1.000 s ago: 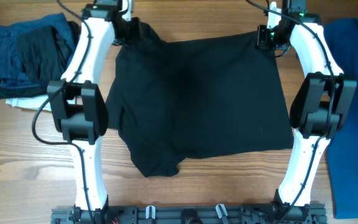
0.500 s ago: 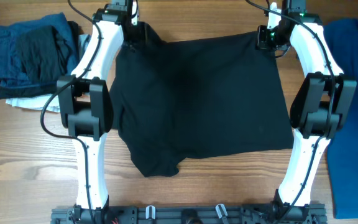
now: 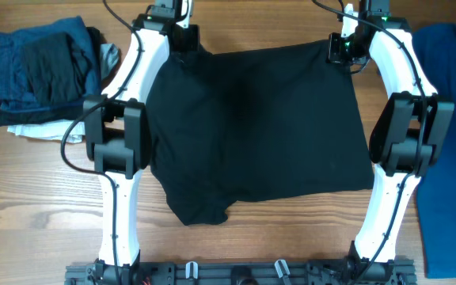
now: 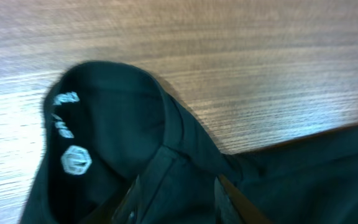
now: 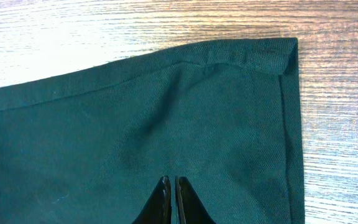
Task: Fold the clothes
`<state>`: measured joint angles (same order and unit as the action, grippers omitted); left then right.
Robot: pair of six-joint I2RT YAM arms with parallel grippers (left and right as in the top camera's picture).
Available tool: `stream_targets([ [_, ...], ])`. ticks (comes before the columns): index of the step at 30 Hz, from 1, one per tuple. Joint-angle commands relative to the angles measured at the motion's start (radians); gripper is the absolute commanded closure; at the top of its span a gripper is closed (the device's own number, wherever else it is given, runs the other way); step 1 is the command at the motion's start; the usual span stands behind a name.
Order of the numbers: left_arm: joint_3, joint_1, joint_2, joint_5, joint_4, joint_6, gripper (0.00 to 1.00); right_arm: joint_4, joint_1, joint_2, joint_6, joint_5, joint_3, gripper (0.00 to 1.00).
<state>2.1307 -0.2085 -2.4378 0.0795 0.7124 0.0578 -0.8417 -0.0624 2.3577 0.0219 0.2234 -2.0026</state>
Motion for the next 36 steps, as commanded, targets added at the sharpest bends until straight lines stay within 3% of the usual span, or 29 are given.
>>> stream_targets([
  [1, 0.001, 0.000, -0.067, 0.015, -0.001, -0.028, 0.61, -0.001, -0.001, -0.020, 0.008, -0.021, 0.000, 0.96],
  [14, 0.001, 0.003, -0.085, -0.063, -0.048, -0.074, 0.62, -0.002, -0.001, -0.020, 0.007, -0.021, 0.000, 0.96],
  [18, 0.001, 0.003, -0.085, -0.093, -0.067, -0.111, 0.56, -0.001, -0.001, -0.020, 0.008, -0.021, 0.000, 0.95],
  [26, 0.001, 0.000, -0.088, -0.084, -0.069, -0.110, 0.59, -0.002, -0.001, -0.020, 0.008, -0.021, 0.000, 0.96],
  [30, 0.001, -0.007, -0.088, -0.001, -0.069, -0.110, 0.60, -0.001, -0.001, -0.020, 0.008, -0.021, 0.000, 0.95],
  [36, 0.001, -0.007, -0.088, 0.036, -0.078, -0.102, 0.49, -0.002, -0.001, -0.020, 0.008, -0.021, 0.000, 0.96],
])
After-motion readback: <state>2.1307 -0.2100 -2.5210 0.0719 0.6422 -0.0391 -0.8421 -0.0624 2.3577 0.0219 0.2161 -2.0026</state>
